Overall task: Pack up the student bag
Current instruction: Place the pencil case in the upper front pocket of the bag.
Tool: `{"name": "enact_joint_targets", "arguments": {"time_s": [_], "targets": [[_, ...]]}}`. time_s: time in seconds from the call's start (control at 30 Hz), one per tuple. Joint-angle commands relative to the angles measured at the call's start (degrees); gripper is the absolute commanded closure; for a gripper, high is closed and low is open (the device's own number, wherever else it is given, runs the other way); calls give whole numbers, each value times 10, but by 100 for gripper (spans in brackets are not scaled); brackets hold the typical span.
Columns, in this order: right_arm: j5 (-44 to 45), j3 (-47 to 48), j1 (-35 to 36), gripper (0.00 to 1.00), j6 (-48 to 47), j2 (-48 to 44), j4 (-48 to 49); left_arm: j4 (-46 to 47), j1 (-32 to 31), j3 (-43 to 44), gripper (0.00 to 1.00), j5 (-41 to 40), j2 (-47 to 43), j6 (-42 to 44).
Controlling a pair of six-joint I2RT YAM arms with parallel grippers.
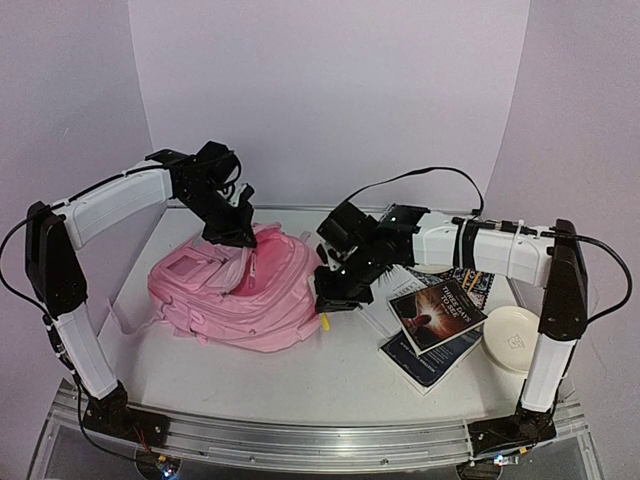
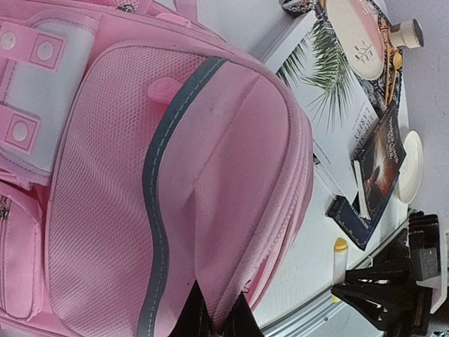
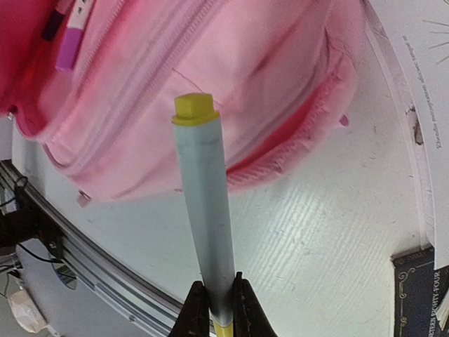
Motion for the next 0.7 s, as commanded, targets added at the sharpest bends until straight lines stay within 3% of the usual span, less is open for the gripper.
{"name": "enact_joint_targets", "arguments": {"time_s": [0.0, 0.33, 0.67], "targets": [[-59, 19, -16, 100, 62, -4, 62, 49, -19, 0, 100, 48, -55, -22], [-87, 16, -27, 100, 167, 19, 221, 80, -49, -38, 100, 65, -75, -46], [-78, 44, -28, 94, 202, 81, 261, 105, -65, -41, 100, 71, -88, -63]]}}
